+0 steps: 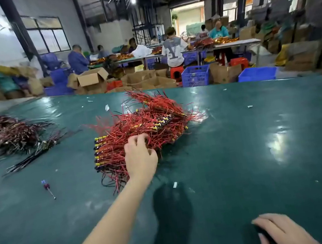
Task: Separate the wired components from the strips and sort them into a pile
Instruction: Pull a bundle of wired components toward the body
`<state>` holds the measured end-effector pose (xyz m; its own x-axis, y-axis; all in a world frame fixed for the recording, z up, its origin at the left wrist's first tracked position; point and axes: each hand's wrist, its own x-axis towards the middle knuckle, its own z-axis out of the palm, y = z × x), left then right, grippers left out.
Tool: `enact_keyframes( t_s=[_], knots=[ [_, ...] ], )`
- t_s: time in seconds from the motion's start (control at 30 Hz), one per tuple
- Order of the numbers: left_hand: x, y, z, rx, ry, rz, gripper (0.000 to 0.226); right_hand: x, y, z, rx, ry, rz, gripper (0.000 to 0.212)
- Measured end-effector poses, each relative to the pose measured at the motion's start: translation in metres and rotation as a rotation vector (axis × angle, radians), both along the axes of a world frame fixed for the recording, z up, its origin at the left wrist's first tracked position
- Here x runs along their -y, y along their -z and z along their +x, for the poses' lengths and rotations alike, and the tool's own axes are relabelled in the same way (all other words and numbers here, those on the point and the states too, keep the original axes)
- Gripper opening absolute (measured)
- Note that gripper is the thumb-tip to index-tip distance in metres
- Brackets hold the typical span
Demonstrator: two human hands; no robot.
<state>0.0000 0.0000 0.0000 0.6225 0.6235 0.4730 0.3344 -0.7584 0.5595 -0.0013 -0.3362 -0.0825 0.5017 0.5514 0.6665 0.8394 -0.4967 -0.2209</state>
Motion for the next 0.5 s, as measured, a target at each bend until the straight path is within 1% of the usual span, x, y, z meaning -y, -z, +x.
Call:
enact_keyframes(
  t_s=[0.03,0.07,0.1,0.17,0.2,0.23,0.27,0.3,0.33,0.37,0.47,0.5],
  knots=[
    [-0.009,-0.004,0.003,-0.044,-0.06,0.076,0.051,0.0,-0.001,-0.001,0.007,0.015,0.027,0.044],
    [-0.015,-0.007,0.004,-0.096,-0.116,0.116,0.06,0.0,-0.002,-0.003,-0.027,0.035,0.04,0.038],
    [-0.024,-0.009,0.008,-0.161,-0.142,0.121,0.066,0.002,-0.001,-0.001,-0.041,0.043,0.031,0.033],
    [-0.039,-0.014,0.014,-0.314,-0.15,0.064,0.068,0.004,0.001,0.003,-0.047,0.071,0.011,0.019],
    [-0.045,-0.011,0.017,-0.375,-0.145,0.056,0.063,0.005,0.004,0.005,-0.025,0.072,0.0,0.014],
    [-0.051,-0.011,0.019,-0.409,-0.134,0.067,0.055,0.006,0.005,0.005,-0.031,0.079,-0.02,0.017],
    [-0.056,-0.011,0.019,-0.399,-0.127,0.084,0.046,0.007,0.004,0.005,-0.049,0.077,-0.034,0.024],
    [-0.06,-0.012,0.019,-0.357,-0.129,0.118,0.036,0.007,0.005,0.006,-0.05,0.083,-0.044,0.028],
    [-0.064,-0.013,0.019,-0.307,-0.136,0.149,0.029,0.008,0.005,0.006,-0.027,0.091,-0.05,0.028],
    [-0.066,-0.013,0.017,-0.264,-0.138,0.176,0.026,0.007,0.005,0.005,-0.036,0.09,-0.056,0.028],
    [-0.071,-0.016,0.014,-0.22,-0.099,0.214,0.026,0.008,0.007,0.002,-0.075,0.111,-0.071,0.046],
    [-0.073,-0.017,0.012,-0.207,-0.083,0.216,0.026,0.009,0.006,0.0,-0.099,0.111,-0.075,0.048]
  ],
)
